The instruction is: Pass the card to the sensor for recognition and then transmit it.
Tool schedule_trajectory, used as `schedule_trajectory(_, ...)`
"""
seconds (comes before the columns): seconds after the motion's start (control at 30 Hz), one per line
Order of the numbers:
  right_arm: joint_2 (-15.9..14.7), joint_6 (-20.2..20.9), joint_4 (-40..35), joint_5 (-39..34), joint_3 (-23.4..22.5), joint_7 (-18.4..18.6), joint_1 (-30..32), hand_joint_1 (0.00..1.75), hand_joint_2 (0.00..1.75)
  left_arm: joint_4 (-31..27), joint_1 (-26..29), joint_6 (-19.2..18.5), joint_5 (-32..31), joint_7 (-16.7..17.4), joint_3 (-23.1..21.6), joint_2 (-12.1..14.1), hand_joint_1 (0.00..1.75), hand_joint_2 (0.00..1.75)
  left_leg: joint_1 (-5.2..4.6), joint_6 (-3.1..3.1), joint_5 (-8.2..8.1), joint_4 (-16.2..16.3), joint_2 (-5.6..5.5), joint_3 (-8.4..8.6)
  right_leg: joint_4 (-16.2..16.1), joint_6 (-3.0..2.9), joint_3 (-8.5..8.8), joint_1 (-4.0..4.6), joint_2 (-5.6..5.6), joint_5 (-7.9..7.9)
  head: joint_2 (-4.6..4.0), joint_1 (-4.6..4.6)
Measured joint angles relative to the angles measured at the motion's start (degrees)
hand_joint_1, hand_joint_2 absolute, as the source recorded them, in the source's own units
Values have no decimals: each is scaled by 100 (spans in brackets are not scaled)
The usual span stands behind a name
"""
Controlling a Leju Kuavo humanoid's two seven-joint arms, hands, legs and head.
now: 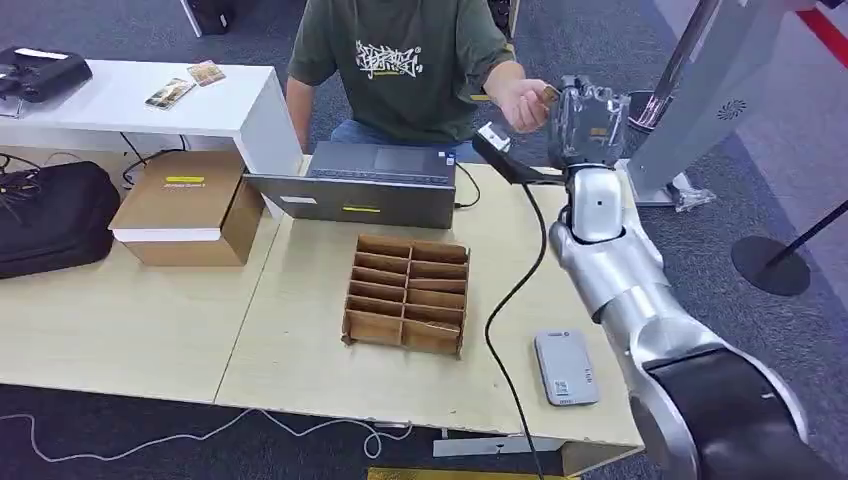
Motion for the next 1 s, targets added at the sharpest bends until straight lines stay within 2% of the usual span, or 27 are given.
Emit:
schedule_trajectory(0.33, 188, 78, 373, 0, 398, -46, -219, 175, 175, -2, -49, -20, -46, 68, 0, -2, 0, 0, 1, -2, 2, 0, -7, -1, 1, 0, 0, 1, -3, 0, 0, 2)
schedule_trajectory(0.9, 216, 98, 496, 0, 553, -7, -257, 175, 175, -2, -57, -31, -133, 83, 0, 7, 0, 0, 1, -2, 1, 1, -13, -4, -2, 0, -1, 1, -10, 0, 0, 2)
schedule_trajectory(0.93, 216, 98, 502, 0, 555, -7, -259, 154, 175, -2, -58, -31, -133, 83, 0, 7, 0, 0, 1, -2, 1, 1, -13, -4, -2, 0, -1, 1, -9, 0, 0, 2)
schedule_trajectory(0.97, 216, 98, 502, 0, 555, -7, -260, 0, 175, -2, -58, -31, -135, 83, 0, 7, 0, 0, 1, -2, 1, 1, -13, -4, -1, 0, -1, 1, -9, 0, 0, 2)
schedule_trajectory(1.0, 216, 98, 502, 0, 555, -7, -260, 0, 175, -2, -59, -33, -138, 85, 0, 7, 0, 0, 1, -2, 1, 1, -13, -4, -1, 0, -1, 1, -9, 0, 0, 2)
